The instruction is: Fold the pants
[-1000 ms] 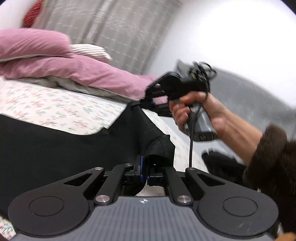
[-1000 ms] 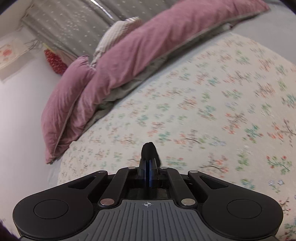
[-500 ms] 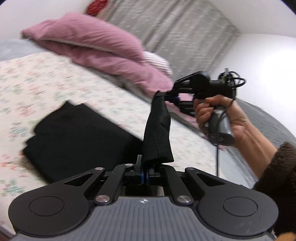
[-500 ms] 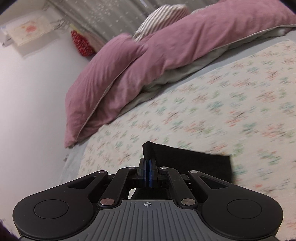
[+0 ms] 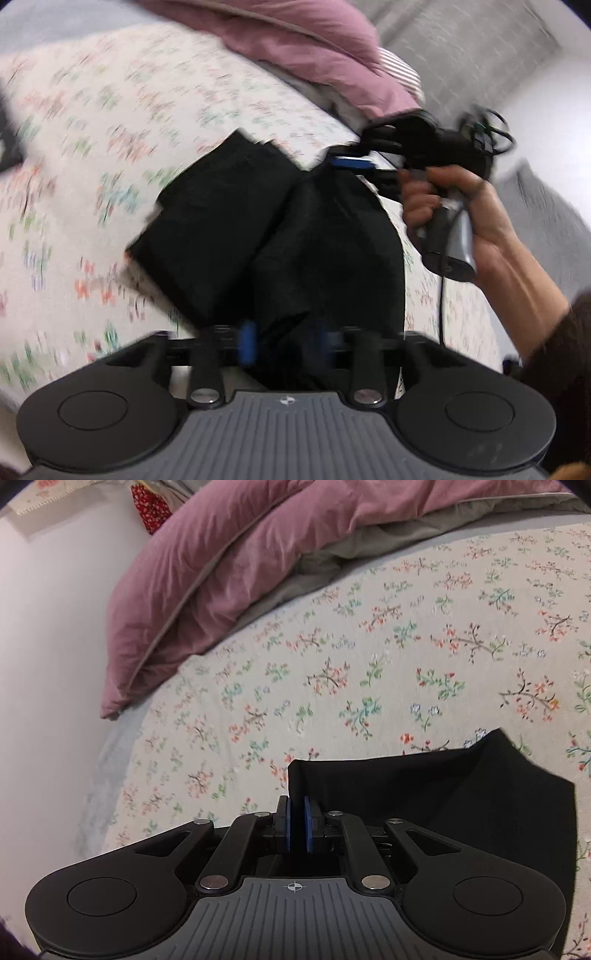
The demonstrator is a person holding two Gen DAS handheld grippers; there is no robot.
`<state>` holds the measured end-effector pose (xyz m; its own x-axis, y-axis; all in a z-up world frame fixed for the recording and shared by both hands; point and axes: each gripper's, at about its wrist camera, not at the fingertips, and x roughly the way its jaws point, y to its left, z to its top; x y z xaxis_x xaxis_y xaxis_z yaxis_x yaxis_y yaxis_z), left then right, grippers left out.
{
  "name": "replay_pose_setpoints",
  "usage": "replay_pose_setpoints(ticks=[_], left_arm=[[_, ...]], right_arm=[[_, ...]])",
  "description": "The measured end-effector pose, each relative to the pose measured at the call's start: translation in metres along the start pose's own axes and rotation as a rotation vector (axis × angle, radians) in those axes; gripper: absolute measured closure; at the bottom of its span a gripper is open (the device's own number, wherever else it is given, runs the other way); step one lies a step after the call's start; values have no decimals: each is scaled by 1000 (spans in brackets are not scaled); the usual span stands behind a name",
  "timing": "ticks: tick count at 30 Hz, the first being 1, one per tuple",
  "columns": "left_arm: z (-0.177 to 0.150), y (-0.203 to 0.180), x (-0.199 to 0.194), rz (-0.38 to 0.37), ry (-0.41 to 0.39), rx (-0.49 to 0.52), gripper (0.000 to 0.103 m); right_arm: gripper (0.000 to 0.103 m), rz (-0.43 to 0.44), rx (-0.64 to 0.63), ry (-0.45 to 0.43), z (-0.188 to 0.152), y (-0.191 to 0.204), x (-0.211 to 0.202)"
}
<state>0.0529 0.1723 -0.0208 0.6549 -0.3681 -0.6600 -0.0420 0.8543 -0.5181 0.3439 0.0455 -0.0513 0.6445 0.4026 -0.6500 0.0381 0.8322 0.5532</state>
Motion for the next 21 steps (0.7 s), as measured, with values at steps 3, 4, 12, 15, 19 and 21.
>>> replay_pose_setpoints(ticks=[3,4,12,15,19,21], left_arm=[[6,-7,-10,7,-55,101,19],[9,-8,-11,4,-66,117,18],[34,-23,14,9,-24,218,11],[43,-20,28,23,-5,201,11],[51,-12,47,23,30,170,14],[53,-11,53,17,33,125,19]], right_arm=[[76,13,-64,15,1,3,-6],[71,21,-86,18,1,4,-10],[43,59,-236,19,-23,-15,-60],[37,65,-247,15,-38,-37,-80],[37,54,-253,26,-60,-66,-99],[37,50,-244,33,-69,-79,-104]])
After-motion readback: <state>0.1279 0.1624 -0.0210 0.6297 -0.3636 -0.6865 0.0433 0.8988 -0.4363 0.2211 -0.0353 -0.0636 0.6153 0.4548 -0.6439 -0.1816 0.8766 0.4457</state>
